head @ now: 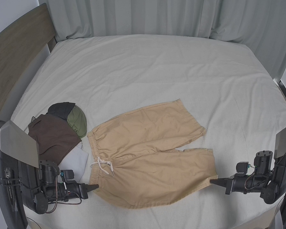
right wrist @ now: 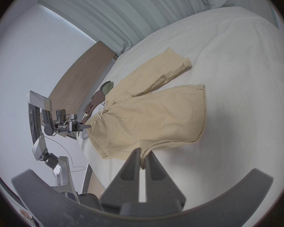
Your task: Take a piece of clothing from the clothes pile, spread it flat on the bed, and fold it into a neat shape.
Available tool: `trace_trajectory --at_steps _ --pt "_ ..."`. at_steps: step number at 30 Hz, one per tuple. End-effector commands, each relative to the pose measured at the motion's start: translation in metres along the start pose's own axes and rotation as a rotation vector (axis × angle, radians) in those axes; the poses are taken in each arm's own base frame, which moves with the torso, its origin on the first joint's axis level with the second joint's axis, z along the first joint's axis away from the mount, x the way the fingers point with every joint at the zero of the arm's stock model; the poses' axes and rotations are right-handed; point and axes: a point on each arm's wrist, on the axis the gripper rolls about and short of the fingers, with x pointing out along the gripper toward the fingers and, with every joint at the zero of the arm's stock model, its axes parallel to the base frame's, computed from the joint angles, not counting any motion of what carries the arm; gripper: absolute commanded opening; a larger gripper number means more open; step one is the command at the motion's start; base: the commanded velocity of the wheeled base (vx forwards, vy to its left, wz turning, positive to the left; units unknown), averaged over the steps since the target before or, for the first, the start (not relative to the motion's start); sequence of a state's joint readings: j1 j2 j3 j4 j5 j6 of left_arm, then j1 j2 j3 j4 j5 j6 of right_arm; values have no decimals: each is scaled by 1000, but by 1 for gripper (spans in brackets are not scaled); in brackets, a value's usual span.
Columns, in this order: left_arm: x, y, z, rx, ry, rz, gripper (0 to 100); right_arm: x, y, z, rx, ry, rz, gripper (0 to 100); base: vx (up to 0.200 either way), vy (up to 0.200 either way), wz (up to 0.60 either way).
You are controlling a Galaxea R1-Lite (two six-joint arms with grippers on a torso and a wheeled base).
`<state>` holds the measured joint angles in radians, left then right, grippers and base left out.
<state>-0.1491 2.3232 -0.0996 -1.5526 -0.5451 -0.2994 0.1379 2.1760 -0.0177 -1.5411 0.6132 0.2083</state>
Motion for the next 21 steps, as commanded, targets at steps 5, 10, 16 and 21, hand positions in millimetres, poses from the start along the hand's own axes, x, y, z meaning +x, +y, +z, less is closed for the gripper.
trace_trajectory --at_steps 5,10,16,21 --pt "2 -2 12 16 -53 -13 0 0 4 5 -4 -21 14 0 0 0 0" --pt "2 -1 14 18 -63 -12 0 -2 7 11 5 -48 22 0 0 0 0" --pt "2 -2 17 14 -76 -17 0 0 7 14 2 -63 25 0 0 0 0" --pt "1 -5 22 -2 -99 -25 0 1 6 17 -4 -75 26 0 0 0 0"
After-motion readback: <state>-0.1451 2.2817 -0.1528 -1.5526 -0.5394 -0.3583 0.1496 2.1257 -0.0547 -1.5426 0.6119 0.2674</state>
